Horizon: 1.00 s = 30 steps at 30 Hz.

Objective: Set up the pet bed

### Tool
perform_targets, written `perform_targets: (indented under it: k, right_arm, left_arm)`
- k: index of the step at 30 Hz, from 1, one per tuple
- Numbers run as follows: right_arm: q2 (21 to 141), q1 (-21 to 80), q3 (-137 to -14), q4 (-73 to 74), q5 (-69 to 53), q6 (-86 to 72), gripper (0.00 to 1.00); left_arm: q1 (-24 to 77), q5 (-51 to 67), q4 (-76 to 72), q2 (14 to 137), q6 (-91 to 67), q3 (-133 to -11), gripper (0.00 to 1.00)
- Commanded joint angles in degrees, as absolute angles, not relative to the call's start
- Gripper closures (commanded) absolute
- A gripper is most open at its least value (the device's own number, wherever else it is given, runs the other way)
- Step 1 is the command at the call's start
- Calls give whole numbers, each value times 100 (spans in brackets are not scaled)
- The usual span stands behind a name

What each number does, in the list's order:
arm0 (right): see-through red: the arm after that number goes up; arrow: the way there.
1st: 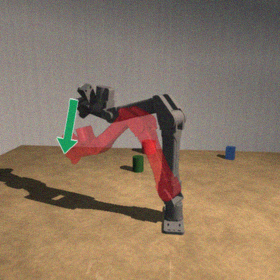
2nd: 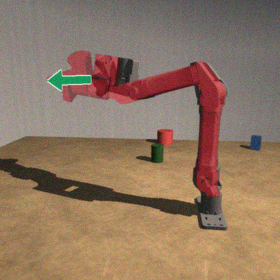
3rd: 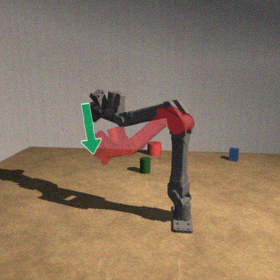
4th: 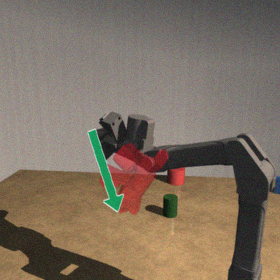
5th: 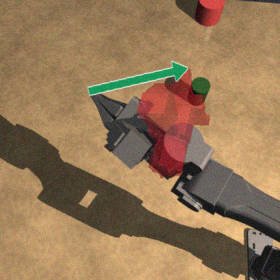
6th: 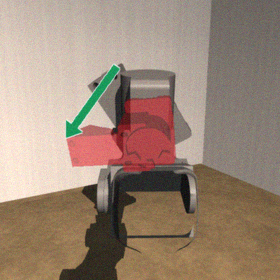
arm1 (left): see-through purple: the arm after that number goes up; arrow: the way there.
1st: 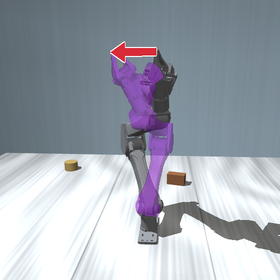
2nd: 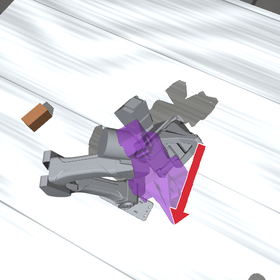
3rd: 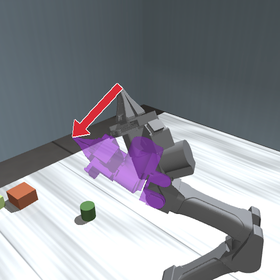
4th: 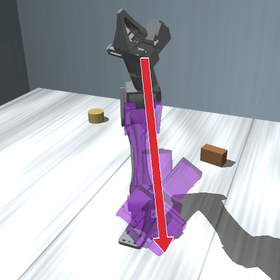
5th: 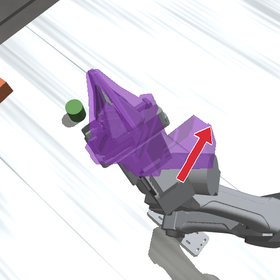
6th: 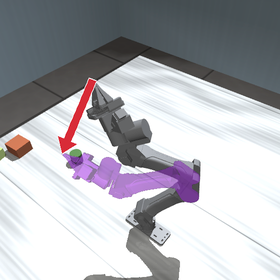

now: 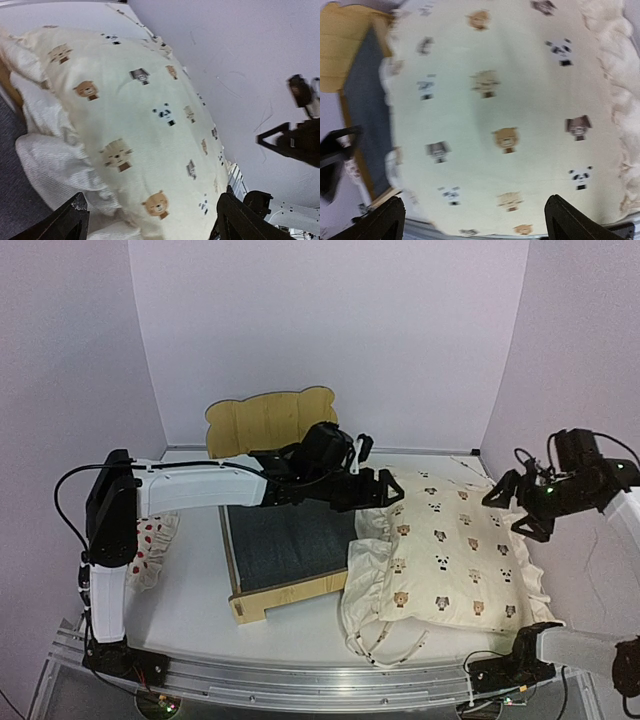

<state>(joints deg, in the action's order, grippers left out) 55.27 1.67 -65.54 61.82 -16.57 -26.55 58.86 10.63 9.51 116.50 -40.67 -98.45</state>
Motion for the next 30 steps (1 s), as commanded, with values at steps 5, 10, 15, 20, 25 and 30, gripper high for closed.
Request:
perform_targets:
  k: [5, 10, 15, 20, 25, 30]
  right_arm:
    - [6247, 151, -5540, 5310, 673, -2067, 2]
    - [6642, 52, -5088, 4560, 834, -1860, 2]
    - [7019, -475, -4647, 3602, 301, -1971, 2]
    - [7446, -1226, -4244, 2856, -690, -2111, 4]
    - [7631, -1533, -3978, 2181, -1746, -2339, 21]
    - [7635, -1537, -3894, 2074, -2227, -2338, 51]
  left_arm:
    - [6241, 679, 1911, 12471, -3482, -11100, 12]
    - [6353, 603, 2168, 12810, -3449, -11461, 13]
    - [6391, 650, 2249, 13048, -3460, -11608, 15]
    - [6415, 652, 2285, 13162, -3412, -11658, 24]
    - [6416, 831, 2251, 13339, -3352, -11822, 48]
    - [6415, 987, 2074, 13401, -3311, -11834, 71]
